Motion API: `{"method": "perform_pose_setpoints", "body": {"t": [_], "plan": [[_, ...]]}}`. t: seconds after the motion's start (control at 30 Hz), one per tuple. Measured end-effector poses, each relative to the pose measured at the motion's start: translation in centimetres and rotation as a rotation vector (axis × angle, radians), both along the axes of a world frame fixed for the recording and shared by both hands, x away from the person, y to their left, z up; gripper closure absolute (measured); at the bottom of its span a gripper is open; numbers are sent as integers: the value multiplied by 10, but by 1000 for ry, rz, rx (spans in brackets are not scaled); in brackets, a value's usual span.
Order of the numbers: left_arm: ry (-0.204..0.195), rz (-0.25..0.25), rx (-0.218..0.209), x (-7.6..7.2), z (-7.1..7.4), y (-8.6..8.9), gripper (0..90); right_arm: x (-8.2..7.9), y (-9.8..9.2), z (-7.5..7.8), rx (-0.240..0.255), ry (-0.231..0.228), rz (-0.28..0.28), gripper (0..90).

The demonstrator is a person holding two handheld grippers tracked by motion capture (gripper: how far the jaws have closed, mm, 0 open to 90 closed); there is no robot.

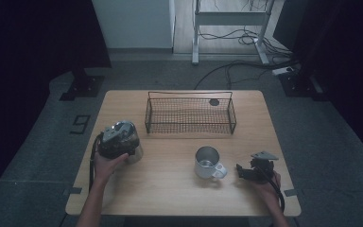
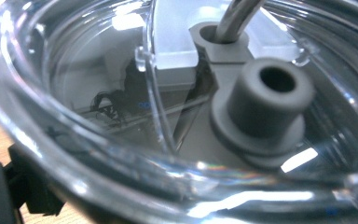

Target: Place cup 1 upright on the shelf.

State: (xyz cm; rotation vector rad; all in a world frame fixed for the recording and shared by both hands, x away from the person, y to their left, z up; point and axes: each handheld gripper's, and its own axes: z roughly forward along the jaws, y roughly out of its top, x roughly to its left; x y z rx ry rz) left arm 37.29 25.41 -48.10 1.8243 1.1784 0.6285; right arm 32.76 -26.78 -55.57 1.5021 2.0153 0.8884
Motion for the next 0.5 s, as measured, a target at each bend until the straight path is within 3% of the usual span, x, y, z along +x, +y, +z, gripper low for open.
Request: {"method": "perform_pose_setpoints", "body": {"t": [0.17, 0.27, 0.5], "plan": [[10, -7, -48, -1, 3, 1, 37, 0, 0, 0, 1, 0, -2, 94], [-6, -20, -26, -5, 10, -1, 37, 0, 0, 0, 1, -1, -5, 95], [-23, -32, -39, -10, 20, -1, 37, 0, -1, 0, 2, 0, -7, 96]]}}
